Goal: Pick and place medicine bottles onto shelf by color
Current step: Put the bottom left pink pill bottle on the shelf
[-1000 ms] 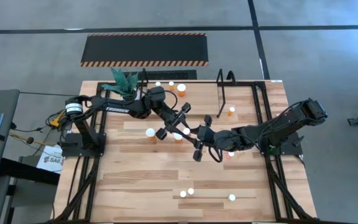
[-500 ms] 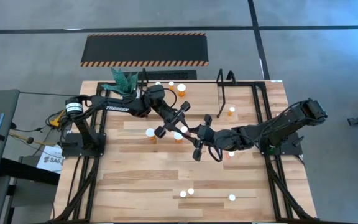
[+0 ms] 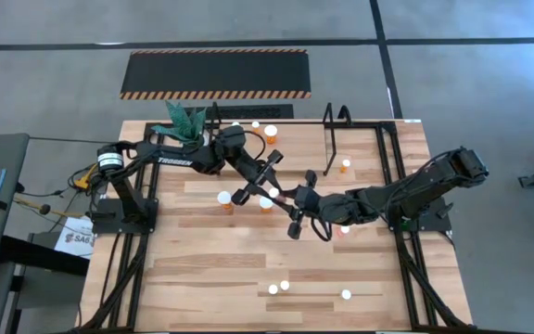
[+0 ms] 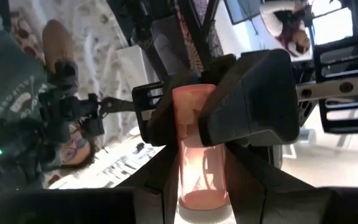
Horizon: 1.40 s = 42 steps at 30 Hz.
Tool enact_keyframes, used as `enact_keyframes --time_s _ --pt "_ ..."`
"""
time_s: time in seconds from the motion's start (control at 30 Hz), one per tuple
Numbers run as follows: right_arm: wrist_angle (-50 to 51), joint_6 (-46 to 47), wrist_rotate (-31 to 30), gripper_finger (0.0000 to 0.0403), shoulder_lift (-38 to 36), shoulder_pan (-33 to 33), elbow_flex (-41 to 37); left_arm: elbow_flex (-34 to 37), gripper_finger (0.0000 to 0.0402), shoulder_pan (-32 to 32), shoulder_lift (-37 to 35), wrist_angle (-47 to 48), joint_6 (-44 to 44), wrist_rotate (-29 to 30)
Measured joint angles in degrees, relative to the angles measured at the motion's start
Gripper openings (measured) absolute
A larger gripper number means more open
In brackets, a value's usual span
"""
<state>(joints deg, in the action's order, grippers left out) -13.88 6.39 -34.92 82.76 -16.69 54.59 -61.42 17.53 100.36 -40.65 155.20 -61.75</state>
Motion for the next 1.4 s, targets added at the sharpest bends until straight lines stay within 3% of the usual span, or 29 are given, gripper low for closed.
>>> enact_keyframes --time_s 0.27,1.4 --pt "-0.36 0.94 0.17 0.0116 0.00 0.00 0.00 -0.01 0.0094 0.39 -0.07 0.34 5.93 -0.28" --pt "-0.42 0.72 0.68 0.0116 0.00 0.68 -0.11 -0.08 0.0094 0.21 -0.11 1.46 5.61 -0.48"
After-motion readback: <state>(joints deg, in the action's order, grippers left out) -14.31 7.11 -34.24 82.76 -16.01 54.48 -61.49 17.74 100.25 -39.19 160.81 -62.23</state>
